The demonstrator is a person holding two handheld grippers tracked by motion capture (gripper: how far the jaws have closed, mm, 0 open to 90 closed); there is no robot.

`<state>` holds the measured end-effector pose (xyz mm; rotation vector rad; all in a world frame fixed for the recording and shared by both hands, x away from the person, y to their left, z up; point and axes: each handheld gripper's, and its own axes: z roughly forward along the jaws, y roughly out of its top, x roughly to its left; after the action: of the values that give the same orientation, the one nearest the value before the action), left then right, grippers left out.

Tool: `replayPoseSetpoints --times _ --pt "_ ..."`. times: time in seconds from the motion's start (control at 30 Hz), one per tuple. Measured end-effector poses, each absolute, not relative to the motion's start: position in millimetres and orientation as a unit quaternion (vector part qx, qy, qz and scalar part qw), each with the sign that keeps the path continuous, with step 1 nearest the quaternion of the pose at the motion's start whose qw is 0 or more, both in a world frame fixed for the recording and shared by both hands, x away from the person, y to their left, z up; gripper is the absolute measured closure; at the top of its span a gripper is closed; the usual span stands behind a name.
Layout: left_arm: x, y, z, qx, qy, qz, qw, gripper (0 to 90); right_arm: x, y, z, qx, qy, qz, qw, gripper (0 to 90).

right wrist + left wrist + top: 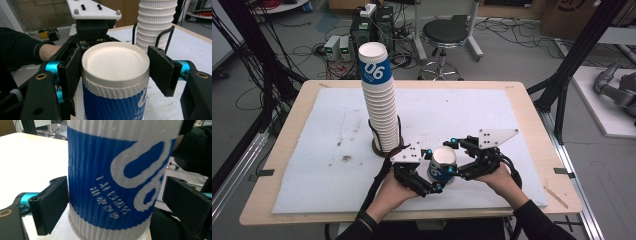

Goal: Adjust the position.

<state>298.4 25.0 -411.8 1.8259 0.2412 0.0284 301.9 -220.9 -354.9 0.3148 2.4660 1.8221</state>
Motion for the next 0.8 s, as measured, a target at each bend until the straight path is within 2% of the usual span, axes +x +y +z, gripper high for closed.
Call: replayPoseSetpoints --times 0.27,0.4,0.8 --pt "298.7 21.2 -414.2 0.798 0.113 0.025 0.592 8.4 301.4 -219.2 -356.6 0.106 0.799 0.591 0.026 31.2" --pt "297.8 21.0 -413.9 0.800 0.108 0.027 0.590 16.8 301.9 -219.7 -356.7 0.106 0.797 0.594 0.026 31.3" --pt "298.8 25.6 -409.3 0.808 0.103 0.032 0.579 20.4 303.2 -221.1 -356.5 0.108 0.796 0.595 0.023 30.8"
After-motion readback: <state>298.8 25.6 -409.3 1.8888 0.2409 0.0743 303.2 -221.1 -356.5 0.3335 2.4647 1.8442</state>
